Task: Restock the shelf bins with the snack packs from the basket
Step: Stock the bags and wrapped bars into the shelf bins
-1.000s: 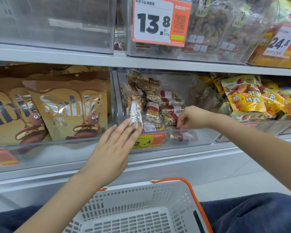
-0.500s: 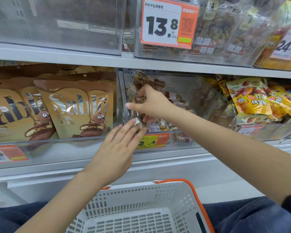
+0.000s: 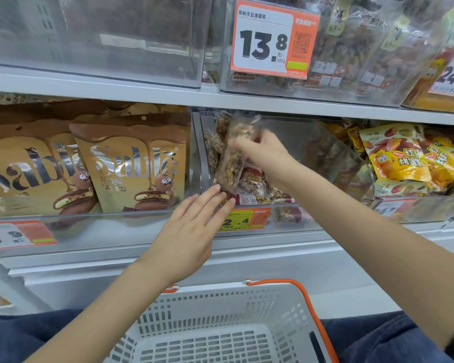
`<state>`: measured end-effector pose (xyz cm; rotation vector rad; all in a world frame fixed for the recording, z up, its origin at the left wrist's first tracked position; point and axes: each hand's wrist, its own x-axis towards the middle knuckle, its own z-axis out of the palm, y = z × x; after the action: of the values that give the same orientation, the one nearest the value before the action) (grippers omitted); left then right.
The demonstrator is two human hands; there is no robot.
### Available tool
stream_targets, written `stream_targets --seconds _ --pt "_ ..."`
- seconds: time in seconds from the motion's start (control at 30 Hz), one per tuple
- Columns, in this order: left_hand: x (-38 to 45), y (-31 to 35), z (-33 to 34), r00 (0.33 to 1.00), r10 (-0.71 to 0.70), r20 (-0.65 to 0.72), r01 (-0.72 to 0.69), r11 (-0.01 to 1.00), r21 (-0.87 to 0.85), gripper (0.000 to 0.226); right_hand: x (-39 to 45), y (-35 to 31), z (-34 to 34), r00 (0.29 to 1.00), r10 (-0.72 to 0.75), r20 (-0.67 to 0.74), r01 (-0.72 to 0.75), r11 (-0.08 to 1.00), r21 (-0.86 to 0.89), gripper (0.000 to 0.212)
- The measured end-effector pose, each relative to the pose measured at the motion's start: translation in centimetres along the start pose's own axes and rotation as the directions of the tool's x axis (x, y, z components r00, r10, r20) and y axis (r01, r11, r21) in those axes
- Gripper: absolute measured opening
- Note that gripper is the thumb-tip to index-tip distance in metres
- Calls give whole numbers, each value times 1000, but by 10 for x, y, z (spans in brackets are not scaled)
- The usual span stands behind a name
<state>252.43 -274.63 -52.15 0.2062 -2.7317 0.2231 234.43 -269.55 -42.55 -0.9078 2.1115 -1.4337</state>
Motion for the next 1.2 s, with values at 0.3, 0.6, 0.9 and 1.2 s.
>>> stream_targets --seconds 0.3,0.6,0.9,1.2 --pt "0 2 3 1000 -5 10 4 1000 24 86 -12 16 -101 951 -193 240 301 749 -590 55" --pt "-1 1 4 1000 3 18 -4 1000 28 89 4 61 -123 850 230 474 304 521 -797 27" --pt "0 1 4 999 8 31 -9 1000 22 90 19 72 -147 991 121 65 -3 491 -871 21" --pt "0 1 3 999 8 33 -8 1000 24 91 26 109 -155 788 614 47 -362 524 -771 71"
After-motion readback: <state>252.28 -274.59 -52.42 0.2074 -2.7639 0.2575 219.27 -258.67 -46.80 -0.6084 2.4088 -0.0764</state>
